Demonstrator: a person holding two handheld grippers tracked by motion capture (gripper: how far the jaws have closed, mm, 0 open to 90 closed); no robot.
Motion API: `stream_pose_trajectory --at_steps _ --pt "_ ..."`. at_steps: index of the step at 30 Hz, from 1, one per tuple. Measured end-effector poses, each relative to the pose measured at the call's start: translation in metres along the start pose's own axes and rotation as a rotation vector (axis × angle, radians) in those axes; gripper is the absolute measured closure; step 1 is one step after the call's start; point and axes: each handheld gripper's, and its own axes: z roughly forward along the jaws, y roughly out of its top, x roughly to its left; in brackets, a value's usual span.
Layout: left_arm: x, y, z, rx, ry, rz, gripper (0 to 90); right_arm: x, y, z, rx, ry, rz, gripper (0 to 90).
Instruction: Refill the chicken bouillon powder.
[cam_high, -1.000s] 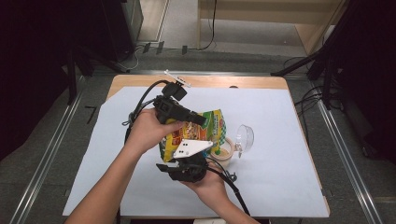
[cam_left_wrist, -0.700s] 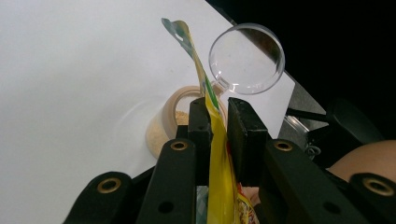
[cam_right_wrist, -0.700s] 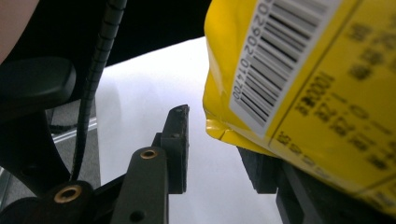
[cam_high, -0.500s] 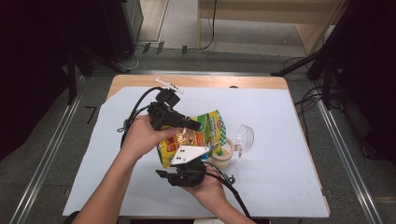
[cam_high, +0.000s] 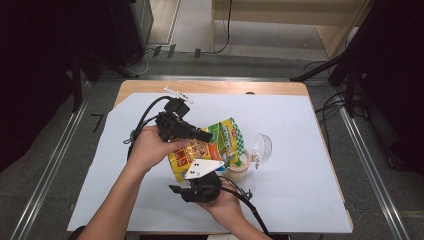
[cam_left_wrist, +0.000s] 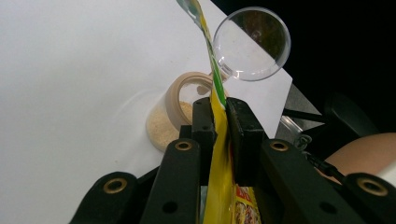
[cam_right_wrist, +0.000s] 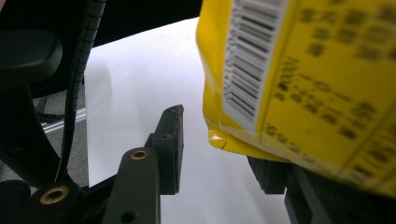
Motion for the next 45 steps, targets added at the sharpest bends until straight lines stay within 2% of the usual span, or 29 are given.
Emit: stream_pose_trajectory --at_steps 7,11,14,32,37,40,44,45 --pt "0.002 -0.004 -0.001 0.011 -0.009 0.01 83.4 -0.003 -0.006 0.001 0.02 -0.003 0.015 58.1" --pt "0.009 -0.008 -0.003 0.009 -0.028 -0.007 83.9 -0.004 -0.009 0.002 0.03 -0.007 0.026 58.0" --pt "0.011 -0.011 -0.004 0.01 -0.042 -0.002 84.3 -0.006 -0.011 0.003 0.037 -0.011 0.027 58.0" --pt "0.018 -0.021 -0.009 0.027 -0.06 0.024 83.3 -0.009 -0.018 0.007 0.076 -0.037 0.02 58.0" --pt "0.016 -0.021 -0.007 0.022 -0.058 0.029 82.2 -0.01 -0.019 0.008 0.08 -0.041 0.023 58.2" --pt "0.015 -0.021 -0.007 0.019 -0.058 0.047 82.4 -0.011 -0.019 0.008 0.081 -0.044 0.023 58.3" --pt "0.016 -0.023 -0.011 0.031 -0.051 0.057 84.1 -0.013 -0.02 0.007 0.075 -0.045 0.027 58.2" --pt "0.017 -0.024 -0.011 0.031 -0.05 0.056 84.4 -0.013 -0.02 0.007 0.074 -0.04 0.039 58.0"
